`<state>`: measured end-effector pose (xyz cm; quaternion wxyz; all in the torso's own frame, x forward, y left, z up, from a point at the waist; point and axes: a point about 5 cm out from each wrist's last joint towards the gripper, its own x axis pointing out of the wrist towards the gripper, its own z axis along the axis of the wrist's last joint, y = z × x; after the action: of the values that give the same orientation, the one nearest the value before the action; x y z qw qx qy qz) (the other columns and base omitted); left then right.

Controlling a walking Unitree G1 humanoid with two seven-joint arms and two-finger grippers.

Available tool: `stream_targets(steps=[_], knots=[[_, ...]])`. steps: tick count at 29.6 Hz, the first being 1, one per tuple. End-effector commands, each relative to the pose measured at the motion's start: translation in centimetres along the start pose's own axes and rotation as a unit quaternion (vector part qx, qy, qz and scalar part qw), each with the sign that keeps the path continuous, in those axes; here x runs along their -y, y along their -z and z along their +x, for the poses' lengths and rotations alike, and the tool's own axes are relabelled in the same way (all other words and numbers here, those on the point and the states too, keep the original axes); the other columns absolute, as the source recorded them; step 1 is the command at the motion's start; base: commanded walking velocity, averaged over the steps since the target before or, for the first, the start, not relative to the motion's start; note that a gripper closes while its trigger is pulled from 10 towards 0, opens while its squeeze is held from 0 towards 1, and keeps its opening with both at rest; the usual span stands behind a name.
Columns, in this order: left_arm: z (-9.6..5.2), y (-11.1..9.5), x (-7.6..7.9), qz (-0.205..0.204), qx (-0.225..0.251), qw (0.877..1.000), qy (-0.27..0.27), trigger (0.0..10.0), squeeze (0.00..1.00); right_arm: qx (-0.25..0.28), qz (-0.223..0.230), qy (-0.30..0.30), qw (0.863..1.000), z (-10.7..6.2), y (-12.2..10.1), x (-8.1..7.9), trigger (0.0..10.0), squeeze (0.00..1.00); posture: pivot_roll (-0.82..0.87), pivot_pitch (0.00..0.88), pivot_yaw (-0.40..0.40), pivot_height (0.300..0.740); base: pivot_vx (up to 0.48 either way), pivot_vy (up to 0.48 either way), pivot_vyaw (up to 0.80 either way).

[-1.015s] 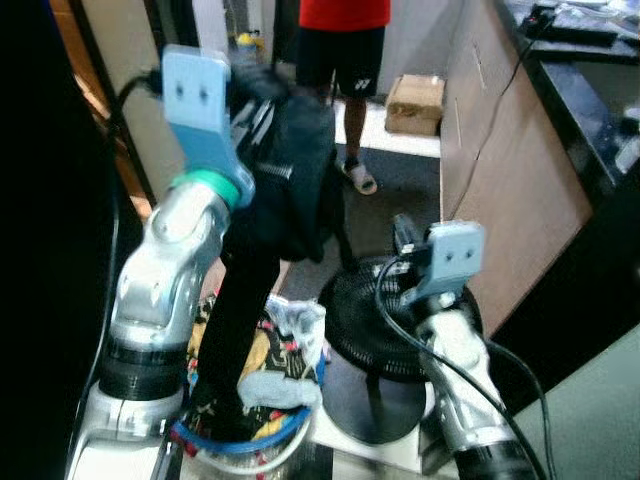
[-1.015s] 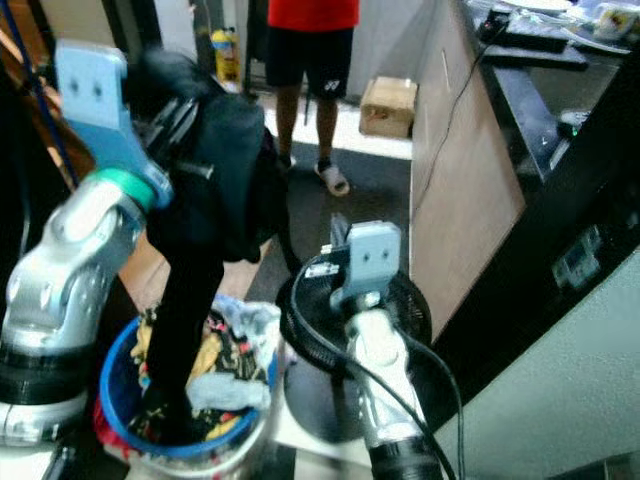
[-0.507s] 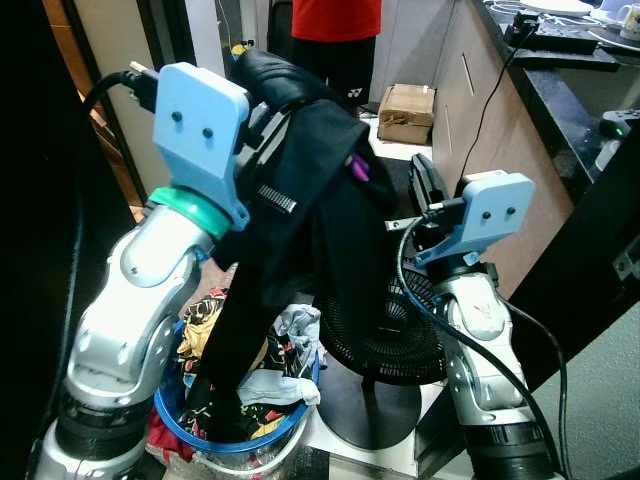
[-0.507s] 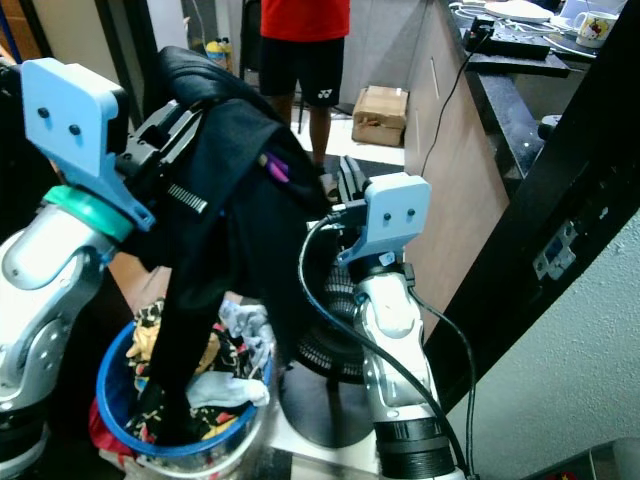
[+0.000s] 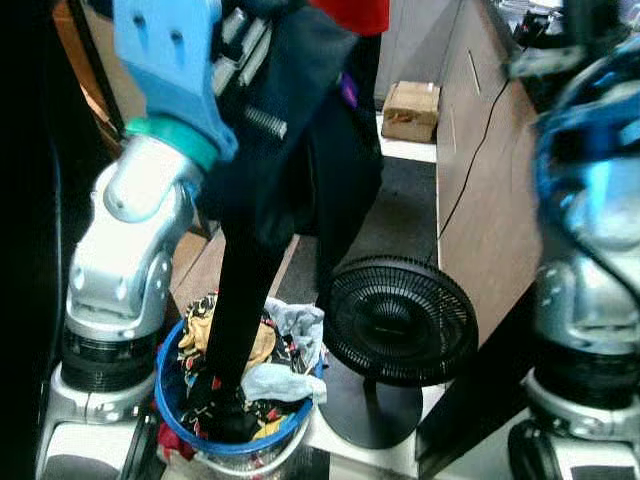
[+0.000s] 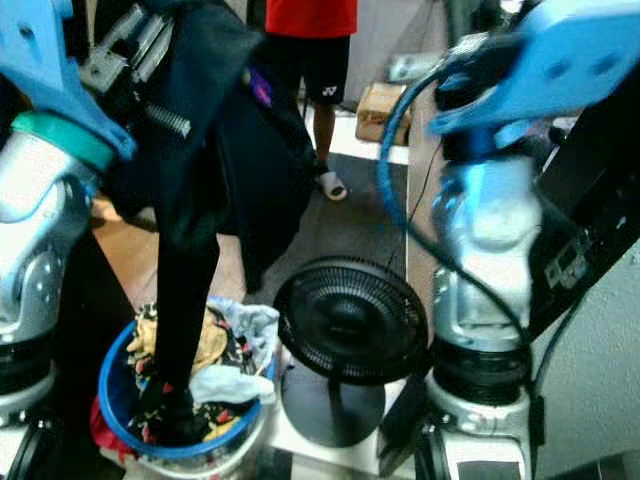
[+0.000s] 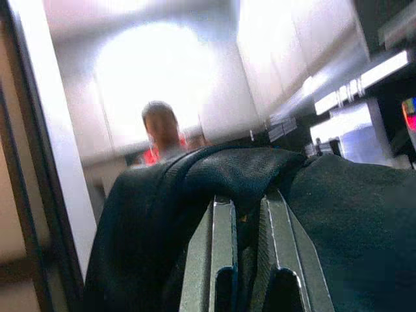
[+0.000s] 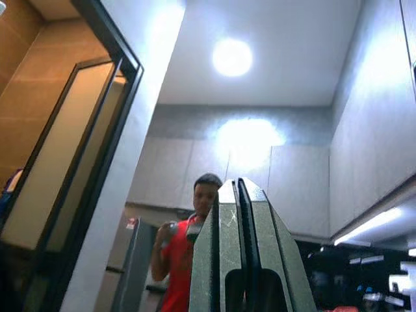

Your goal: Clothes washing

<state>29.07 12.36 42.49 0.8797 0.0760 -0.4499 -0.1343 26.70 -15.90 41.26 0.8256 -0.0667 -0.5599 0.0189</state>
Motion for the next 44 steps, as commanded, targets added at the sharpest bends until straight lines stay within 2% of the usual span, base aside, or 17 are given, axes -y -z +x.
stream_targets(steps=[1,5,9,11,13,14,15,17,19,20,22,24,25,26,27,29,44], knots=[[0.8,-3.5,-1.2,0.009,0.098,0.995,-0.024,10.0,0.00,0.018,0.001,-0.002,1.000,0.7,-0.7,0.2,10.0,0.00,0.10,0.000,0.031,0.740,0.000,0.000,0.00],[2.7,-5.4,-1.7,0.014,0.145,0.989,-0.027,10.0,0.00,0.024,0.006,-0.009,1.000,1.2,-1.0,-0.1,10.0,0.00,0.10,0.000,0.024,0.740,0.000,0.000,0.00],[3.3,-5.8,-1.6,0.016,0.154,0.988,-0.024,10.0,0.00,0.022,0.011,-0.011,1.000,1.3,-1.0,-0.4,10.0,0.00,0.09,0.000,0.032,0.740,0.000,0.000,0.00],[3.4,-5.1,-0.8,0.018,0.135,0.991,-0.010,10.0,0.00,0.010,0.018,-0.013,1.000,0.8,-0.7,-0.8,10.0,0.00,0.08,0.000,0.044,0.740,0.000,0.000,0.00],[1.9,-1.3,1.2,0.002,0.050,0.999,0.020,10.0,0.00,-0.035,0.031,-0.013,0.999,-0.9,0.4,-1.4,10.0,0.00,0.08,0.000,0.051,0.740,0.000,0.000,0.00],[1.9,-1.3,1.2,0.002,0.050,0.999,0.020,10.0,0.00,-0.035,0.031,-0.013,0.999,-0.9,0.4,-1.4,10.0,0.00,0.08,0.000,0.051,0.740,0.000,0.000,0.00],[0.8,0.6,1.9,-0.006,0.012,0.999,0.031,10.0,0.00,-0.060,0.037,-0.012,0.997,-1.8,1.2,-1.5,10.0,0.00,0.07,0.000,0.051,0.740,0.000,0.000,0.00],[0.8,0.6,1.9,-0.006,0.012,0.999,0.031,10.0,0.00,-0.060,0.037,-0.012,0.997,-1.8,1.2,-1.5,10.0,0.00,0.07,0.000,0.051,0.740,0.000,0.000,0.00],[-3.1,5.4,2.8,-0.019,-0.092,0.995,0.033,10.0,0.00,-0.166,0.022,-0.018,0.986,-6.1,5.0,-1.9,10.0,0.00,0.08,0.000,0.049,0.740,0.000,0.000,0.00],[-4.5,6.8,2.9,-0.021,-0.122,0.992,0.029,10.0,0.00,-0.202,0.012,-0.021,0.979,-7.7,6.2,-2.0,10.0,0.00,0.08,0.000,0.049,0.740,0.000,0.000,0.00],[-5.2,7.5,2.9,-0.023,-0.137,0.990,0.026,10.0,0.00,-0.221,0.006,-0.023,0.975,-8.6,6.8,-2.1,10.0,0.00,0.08,0.000,0.049,0.740,0.000,0.000,0.00],[-7.4,9.1,2.9,-0.033,-0.173,0.984,0.009,10.0,0.00,-0.275,-0.007,-0.017,0.961,-11.3,8.7,-1.8,10.0,0.00,0.09,0.000,0.037,0.740,0.000,0.000,0.00],[-7.4,9.1,2.9,-0.033,-0.173,0.984,0.009,10.0,0.00,-0.275,-0.007,-0.017,0.961,-11.3,8.7,-1.8,10.0,0.00,0.09,0.000,0.037,0.740,0.000,0.000,0.00],[-8.6,10.0,2.9,-0.042,-0.197,0.979,-0.001,10.0,0.00,-0.303,-0.004,-0.011,0.953,-12.7,9.6,-1.7,10.0,0.00,0.09,0.000,0.034,0.740,0.000,0.000,0.00],[-8.6,10.0,2.9,-0.042,-0.197,0.979,-0.001,10.0,0.00,-0.303,-0.004,-0.011,0.953,-12.7,9.6,-1.7,10.0,0.00,0.09,0.000,0.034,0.740,0.000,0.000,0.00],[-10.2,10.8,3.1,-0.050,-0.227,0.973,-0.012,10.0,0.00,-0.336,0.008,-0.002,0.942,-14.2,10.6,-1.6,10.0,0.00,0.10,0.000,0.030,0.740,0.000,0.000,0.00],[-10.0,10.6,3.4,-0.058,-0.227,0.972,-0.021,10.0,0.00,-0.339,0.046,0.014,0.940,-14.3,10.6,-2.3,10.0,0.00,0.09,0.000,0.036,0.740,0.000,0.000,-0.16]])
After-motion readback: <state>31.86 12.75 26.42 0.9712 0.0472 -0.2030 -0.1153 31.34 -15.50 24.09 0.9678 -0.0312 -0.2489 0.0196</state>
